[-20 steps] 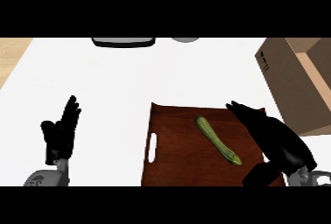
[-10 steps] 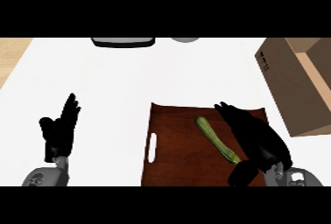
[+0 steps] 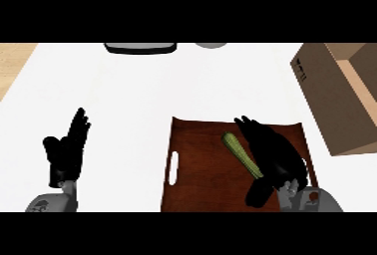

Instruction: Pick the squash from the tray and place it in the cardboard box

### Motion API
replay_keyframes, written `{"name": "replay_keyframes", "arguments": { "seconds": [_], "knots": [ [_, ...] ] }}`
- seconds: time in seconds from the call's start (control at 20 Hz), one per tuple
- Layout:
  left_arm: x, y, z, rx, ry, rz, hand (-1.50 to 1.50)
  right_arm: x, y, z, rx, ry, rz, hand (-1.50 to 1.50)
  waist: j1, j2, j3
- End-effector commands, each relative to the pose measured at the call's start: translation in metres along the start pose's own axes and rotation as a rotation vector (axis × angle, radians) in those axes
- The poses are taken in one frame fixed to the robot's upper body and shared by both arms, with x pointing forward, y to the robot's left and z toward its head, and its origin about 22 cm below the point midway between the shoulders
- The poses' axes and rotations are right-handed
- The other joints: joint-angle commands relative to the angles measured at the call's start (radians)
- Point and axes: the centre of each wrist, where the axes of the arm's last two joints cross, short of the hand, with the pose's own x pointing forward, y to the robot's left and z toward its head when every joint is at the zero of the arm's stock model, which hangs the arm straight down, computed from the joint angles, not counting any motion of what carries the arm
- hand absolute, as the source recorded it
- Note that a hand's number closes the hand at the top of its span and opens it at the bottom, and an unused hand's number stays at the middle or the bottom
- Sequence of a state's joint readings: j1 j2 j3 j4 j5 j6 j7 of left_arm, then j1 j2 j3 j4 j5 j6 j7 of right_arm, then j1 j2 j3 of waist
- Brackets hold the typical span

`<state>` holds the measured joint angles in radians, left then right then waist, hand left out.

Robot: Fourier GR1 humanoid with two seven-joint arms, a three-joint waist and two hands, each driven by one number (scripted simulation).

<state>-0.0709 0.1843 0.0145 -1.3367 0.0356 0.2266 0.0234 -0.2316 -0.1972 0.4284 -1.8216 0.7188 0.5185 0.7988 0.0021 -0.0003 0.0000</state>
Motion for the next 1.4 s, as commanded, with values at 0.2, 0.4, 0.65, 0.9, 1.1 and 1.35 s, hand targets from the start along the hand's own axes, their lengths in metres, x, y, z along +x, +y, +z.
{"name": "replay_keyframes", "arguments": {
  "seconds": [0.2, 0.4, 0.65, 0.9, 1.1, 1.35],
  "knots": [
    [-0.005, -0.011, 0.005, 0.004, -0.017, -0.011, 0.00, -0.018, 0.034, -0.028, 0.024, 0.049, 0.035, -1.50, 0.001, 0.000, 0.000],
    [0.010, 0.005, -0.005, 0.016, -0.001, 0.005, 0.00, 0.004, 0.001, -0.031, 0.017, 0.068, 0.055, -1.50, 0.001, 0.000, 0.000],
    [-0.007, 0.006, -0.006, -0.005, 0.001, 0.006, 0.00, -0.015, 0.036, -0.033, 0.045, 0.079, 0.088, -1.50, -0.002, 0.000, 0.000],
    [0.002, 0.009, -0.010, -0.008, 0.005, 0.007, 0.00, -0.015, 0.017, -0.058, 0.047, 0.081, 0.097, -1.50, 0.001, 0.000, 0.000],
    [0.010, -0.010, -0.005, -0.013, 0.010, -0.002, 0.00, -0.033, 0.035, -0.057, 0.057, 0.076, 0.088, -1.50, -0.001, 0.000, 0.000],
    [0.011, 0.003, -0.011, -0.009, 0.000, -0.004, 0.00, -0.027, 0.048, -0.071, 0.053, 0.070, 0.070, -1.50, -0.001, 0.000, 0.000]
  ]
}}
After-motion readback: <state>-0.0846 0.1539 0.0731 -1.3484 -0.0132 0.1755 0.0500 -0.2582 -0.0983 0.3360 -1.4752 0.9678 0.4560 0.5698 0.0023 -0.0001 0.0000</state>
